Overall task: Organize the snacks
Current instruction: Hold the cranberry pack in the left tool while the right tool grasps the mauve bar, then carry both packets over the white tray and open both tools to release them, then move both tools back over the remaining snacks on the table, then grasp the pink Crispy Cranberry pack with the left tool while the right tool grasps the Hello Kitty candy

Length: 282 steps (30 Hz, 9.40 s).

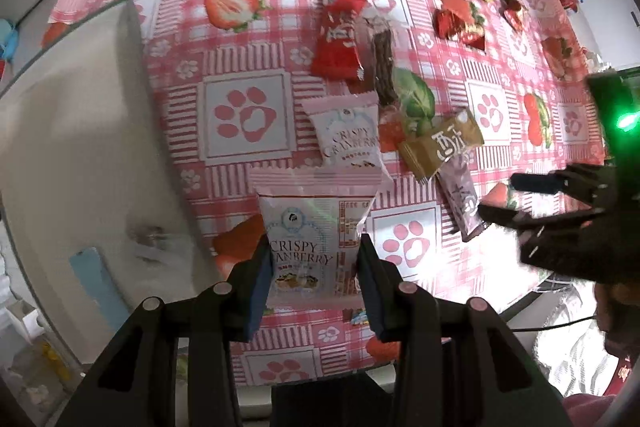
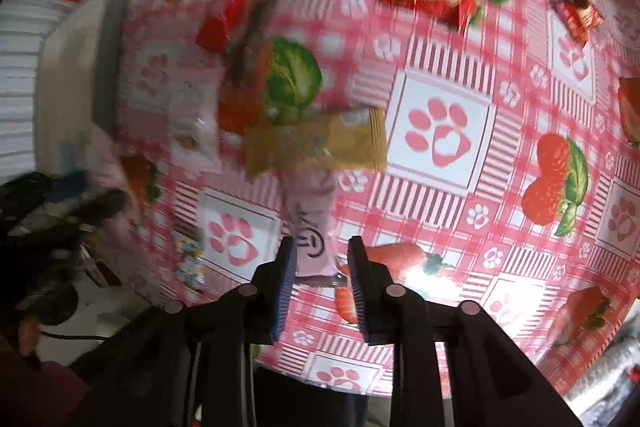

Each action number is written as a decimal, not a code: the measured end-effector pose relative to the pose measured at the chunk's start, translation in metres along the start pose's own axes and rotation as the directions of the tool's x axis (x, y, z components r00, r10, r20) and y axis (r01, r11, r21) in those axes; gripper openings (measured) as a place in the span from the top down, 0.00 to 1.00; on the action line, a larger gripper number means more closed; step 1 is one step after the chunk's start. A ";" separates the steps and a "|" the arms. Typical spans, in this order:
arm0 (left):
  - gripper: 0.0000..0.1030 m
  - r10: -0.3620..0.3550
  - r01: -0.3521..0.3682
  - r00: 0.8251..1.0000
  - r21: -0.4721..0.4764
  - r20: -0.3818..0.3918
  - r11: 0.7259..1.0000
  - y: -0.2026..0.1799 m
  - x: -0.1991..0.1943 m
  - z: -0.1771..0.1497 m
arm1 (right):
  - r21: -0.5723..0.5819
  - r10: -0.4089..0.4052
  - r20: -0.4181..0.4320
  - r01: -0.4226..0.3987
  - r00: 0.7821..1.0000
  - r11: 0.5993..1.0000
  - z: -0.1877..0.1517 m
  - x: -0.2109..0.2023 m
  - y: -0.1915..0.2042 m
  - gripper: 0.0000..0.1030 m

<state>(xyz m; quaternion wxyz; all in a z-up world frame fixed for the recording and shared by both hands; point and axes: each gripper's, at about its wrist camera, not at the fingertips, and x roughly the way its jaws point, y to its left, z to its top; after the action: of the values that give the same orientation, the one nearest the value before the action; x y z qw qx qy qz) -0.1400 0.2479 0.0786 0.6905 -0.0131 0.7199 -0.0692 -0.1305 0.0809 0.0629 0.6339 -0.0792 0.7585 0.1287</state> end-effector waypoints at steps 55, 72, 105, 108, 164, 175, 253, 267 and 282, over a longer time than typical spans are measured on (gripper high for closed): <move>0.57 0.070 -0.029 0.989 -0.285 0.133 0.958 0.150 -0.065 -0.035 | -0.342 0.126 0.080 -0.091 0.989 0.935 0.095 -0.045 0.215 0.75; 0.57 0.082 -0.053 0.994 -0.349 0.068 0.936 0.182 -0.039 -0.047 | -0.390 0.088 0.016 -0.075 0.996 0.918 0.115 -0.004 0.264 0.75; 0.22 0.188 -0.154 0.980 -0.337 0.071 0.929 0.169 -0.044 -0.046 | -0.300 0.017 0.058 0.002 0.998 0.954 0.115 0.004 0.213 0.00; 0.22 0.194 -0.160 0.978 -0.324 0.076 0.933 0.163 -0.046 -0.043 | -0.251 -0.040 0.059 0.053 0.997 0.966 0.106 0.009 0.182 0.00; 0.22 0.255 -0.259 0.961 0.023 0.104 0.966 -0.016 -0.040 0.021 | 0.201 -0.116 0.023 0.109 0.993 0.974 -0.012 0.092 -0.102 0.00; 0.22 0.297 -0.296 0.948 -0.026 0.116 0.955 -0.006 -0.049 0.025 | 0.201 -0.119 0.023 0.112 0.993 0.973 -0.011 0.090 -0.089 0.00; 0.38 0.110 -0.122 0.987 -0.104 -0.118 0.987 -0.034 0.076 0.056 | -0.488 -0.214 0.048 0.210 0.976 0.847 -0.018 0.085 0.049 0.55; 0.51 0.094 -0.092 0.995 -0.086 0.022 0.992 -0.022 0.007 0.025 | -0.145 -0.042 0.022 0.045 0.999 0.988 0.009 0.028 -0.014 0.72; 0.51 0.189 -0.155 0.970 -0.205 0.153 0.966 0.059 -0.060 0.013 | -0.209 0.022 0.104 0.000 0.994 0.978 0.071 -0.046 0.044 0.72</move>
<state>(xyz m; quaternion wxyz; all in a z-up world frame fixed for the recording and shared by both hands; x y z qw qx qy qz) -0.1198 0.3124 0.1304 0.7489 -0.0228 0.6594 0.0624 -0.0673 0.1420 0.1004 0.6607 -0.1344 0.7065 0.2152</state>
